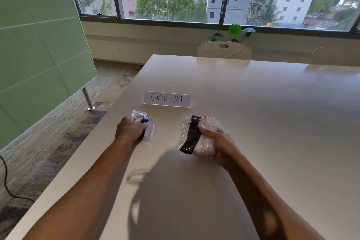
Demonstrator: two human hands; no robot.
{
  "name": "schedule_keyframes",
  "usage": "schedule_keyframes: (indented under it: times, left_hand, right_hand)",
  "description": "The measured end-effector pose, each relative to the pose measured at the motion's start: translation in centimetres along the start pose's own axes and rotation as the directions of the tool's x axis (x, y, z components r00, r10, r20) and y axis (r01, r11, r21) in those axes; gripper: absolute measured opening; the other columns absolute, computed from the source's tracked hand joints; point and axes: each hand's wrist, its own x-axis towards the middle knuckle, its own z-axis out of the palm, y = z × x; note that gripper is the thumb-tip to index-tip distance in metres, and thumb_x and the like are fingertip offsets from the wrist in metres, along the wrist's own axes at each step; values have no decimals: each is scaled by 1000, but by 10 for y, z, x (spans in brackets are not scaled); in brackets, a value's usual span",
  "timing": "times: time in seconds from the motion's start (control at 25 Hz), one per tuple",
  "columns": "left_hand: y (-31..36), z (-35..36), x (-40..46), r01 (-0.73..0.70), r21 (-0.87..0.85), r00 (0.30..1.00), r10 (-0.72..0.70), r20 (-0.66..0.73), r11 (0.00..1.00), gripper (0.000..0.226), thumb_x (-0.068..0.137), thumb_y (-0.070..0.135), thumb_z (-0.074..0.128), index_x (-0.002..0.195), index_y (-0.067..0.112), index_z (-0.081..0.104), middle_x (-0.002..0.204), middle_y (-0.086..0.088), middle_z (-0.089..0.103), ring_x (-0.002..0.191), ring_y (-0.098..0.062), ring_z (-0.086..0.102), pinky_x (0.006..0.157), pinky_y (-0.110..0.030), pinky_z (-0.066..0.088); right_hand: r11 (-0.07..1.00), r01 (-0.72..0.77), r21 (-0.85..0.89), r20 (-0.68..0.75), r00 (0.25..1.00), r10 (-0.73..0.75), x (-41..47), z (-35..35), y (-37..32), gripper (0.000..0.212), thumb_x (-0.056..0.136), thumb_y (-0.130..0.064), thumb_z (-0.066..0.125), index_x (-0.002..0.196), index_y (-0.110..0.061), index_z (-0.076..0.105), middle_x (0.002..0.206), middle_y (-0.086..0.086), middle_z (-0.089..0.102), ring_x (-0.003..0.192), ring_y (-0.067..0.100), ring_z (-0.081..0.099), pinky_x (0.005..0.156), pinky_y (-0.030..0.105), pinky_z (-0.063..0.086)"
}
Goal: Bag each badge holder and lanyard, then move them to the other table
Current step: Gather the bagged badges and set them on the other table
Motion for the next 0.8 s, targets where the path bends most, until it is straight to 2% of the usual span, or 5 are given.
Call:
schedule_keyframes:
  times: [0.24, 0.32, 0.4, 0.52, 0.8]
  left_hand:
    - [4, -7, -12, -66, 484, 975, 160, -157, 873, 60, 75, 53, 65, 117, 11, 56, 123, -16, 55, 116, -37, 45, 91, -42, 40]
    - [15, -3, -26, -249, 332, 936, 314, -160, 910, 54, 77, 51, 68, 114, 13, 59, 116, -14, 59, 109, -34, 52, 88, -40, 43]
    - [29, 3, -44, -320, -62, 945, 323, 50, 945, 49, 78, 54, 70, 110, 17, 62, 105, -5, 65, 95, -21, 61, 79, -32, 48]
    - [44, 20, -75, -157, -369, 825, 327, 460, 916, 48, 78, 53, 70, 109, 18, 60, 100, -2, 68, 87, -14, 65, 66, -26, 51]
    - [49, 37, -86, 109, -569, 793, 274, 545, 815, 21, 84, 18, 71, 99, 8, 60, 85, -7, 68, 69, -14, 66, 58, -27, 56]
  right_hand:
    - [999, -24, -34, -22, 1000, 23, 6, 2, 2, 48, 76, -20, 81, 119, -16, 58, 107, 17, 73, 93, 36, 72, 80, 64, 54]
    - [999, -22, -33, -11, 1000, 22, 7, 3, 1, 52, 75, -20, 81, 120, -16, 57, 108, 17, 72, 93, 36, 72, 79, 65, 54]
    - [999, -19, -34, 2, 1000, 19, 6, 4, 1, 54, 74, -20, 81, 122, -15, 57, 109, 17, 72, 93, 36, 72, 79, 65, 54]
    - [999, 7, -43, 38, 999, -6, 2, 3, 3, 59, 73, -25, 82, 125, -15, 57, 111, 17, 71, 96, 36, 71, 80, 61, 56]
    - [999, 26, -35, 114, 993, -22, -8, -20, -4, 47, 89, -37, 67, 129, -16, 55, 120, 20, 65, 105, 38, 67, 72, 48, 59]
